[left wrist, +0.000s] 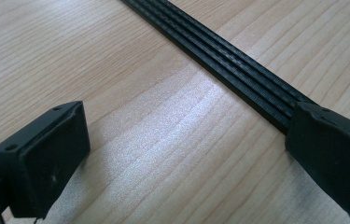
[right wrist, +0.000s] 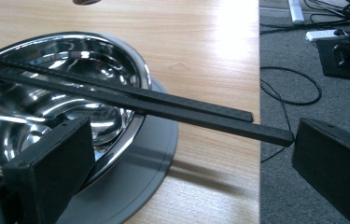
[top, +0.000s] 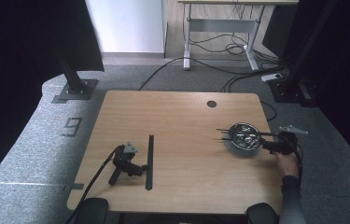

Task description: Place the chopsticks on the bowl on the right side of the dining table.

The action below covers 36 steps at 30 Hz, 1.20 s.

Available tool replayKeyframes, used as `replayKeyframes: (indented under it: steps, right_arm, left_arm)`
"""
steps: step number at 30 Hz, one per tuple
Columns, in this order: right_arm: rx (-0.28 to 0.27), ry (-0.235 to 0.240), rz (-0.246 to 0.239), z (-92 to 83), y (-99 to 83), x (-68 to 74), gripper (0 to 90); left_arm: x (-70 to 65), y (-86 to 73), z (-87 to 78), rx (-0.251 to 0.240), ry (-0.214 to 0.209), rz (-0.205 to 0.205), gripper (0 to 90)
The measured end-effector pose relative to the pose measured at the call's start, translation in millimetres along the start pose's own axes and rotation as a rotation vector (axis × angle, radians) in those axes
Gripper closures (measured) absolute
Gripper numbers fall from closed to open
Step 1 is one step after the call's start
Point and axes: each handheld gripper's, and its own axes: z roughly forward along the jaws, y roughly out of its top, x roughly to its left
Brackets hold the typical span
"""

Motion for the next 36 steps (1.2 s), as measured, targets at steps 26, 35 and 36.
replayKeyframes:
  steps: [26,35,36]
  right_arm:
    - [0.021,-0.01,-0.071,-0.5,2.4,15.1,0.7]
    - [0.031,0.026,-0.121,-3.7,13.7,39.5,30.7]
    - [0.035,0.037,-0.121,-3.0,14.3,42.3,35.8]
  left_arm:
    - [0.0,0.0,0.0,0.0,0.0,0.0,0.0]
    - [0.0,0.0,0.0,0.0,0.0,0.0,0.0]
    - [0.0,0.0,0.0,0.0,0.0,0.0,0.0]
